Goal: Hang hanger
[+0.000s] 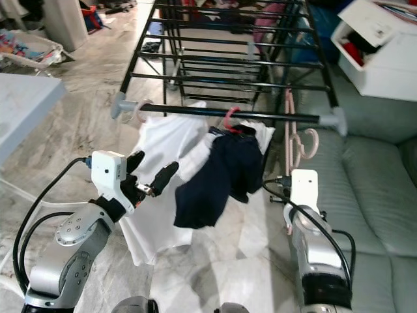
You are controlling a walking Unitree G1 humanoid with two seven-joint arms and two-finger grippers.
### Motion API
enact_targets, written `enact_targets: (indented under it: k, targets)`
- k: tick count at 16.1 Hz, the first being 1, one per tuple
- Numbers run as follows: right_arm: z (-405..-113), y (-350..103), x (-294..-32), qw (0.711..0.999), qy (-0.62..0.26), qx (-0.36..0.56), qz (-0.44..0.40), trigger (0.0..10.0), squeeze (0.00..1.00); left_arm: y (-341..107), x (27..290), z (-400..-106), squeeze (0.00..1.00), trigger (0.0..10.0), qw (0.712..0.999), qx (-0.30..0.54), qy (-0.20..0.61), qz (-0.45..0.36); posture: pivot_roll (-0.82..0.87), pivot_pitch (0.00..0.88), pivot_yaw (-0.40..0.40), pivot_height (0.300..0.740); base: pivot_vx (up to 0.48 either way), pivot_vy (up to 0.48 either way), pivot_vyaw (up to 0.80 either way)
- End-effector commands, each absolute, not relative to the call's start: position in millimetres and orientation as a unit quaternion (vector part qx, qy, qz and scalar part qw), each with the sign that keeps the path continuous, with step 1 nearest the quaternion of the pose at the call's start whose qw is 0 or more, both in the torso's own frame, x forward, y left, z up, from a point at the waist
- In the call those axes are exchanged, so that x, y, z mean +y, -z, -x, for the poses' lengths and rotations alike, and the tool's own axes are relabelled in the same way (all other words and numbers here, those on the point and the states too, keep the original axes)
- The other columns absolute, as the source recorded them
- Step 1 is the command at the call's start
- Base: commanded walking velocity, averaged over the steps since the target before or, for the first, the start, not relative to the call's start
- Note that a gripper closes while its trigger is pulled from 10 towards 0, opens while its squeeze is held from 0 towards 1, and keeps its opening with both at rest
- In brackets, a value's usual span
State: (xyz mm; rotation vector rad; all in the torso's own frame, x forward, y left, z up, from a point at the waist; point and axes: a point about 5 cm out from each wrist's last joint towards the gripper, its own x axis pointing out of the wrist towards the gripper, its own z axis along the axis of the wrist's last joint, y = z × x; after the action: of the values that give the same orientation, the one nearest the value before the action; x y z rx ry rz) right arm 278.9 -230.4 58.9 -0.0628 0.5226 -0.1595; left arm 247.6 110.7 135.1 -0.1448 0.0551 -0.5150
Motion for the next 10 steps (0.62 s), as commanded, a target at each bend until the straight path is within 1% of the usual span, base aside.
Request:
enact_targets:
  k: [1, 7, 10]
  targets:
    - [-280, -60, -231, 0.963, 0.083, 0.254, 0.028, 10.0, 0.0, -135, 112, -246, 0.0, 10.0, 0.963, 0.027, 0.257, 0.076, 0.0, 0.048, -0.031, 0.74, 0.401, 0.0, 0.0]
    - [-279, -56, -238, 0.959, 0.109, 0.26, 0.025, 10.0, 0.0, -135, 110, -245, 0.0, 10.0, 0.963, 0.028, 0.259, 0.075, -0.01, 0.054, -0.029, 0.74, 0.386, 0.0, 0.0]
    - [-278, -55, -248, 0.954, 0.14, 0.263, 0.029, 10.0, 0.0, -134, 111, -246, 0.0, 10.0, 0.964, 0.029, 0.256, 0.07, -0.01, 0.054, -0.029, 0.74, 0.295, 0.0, 0.0]
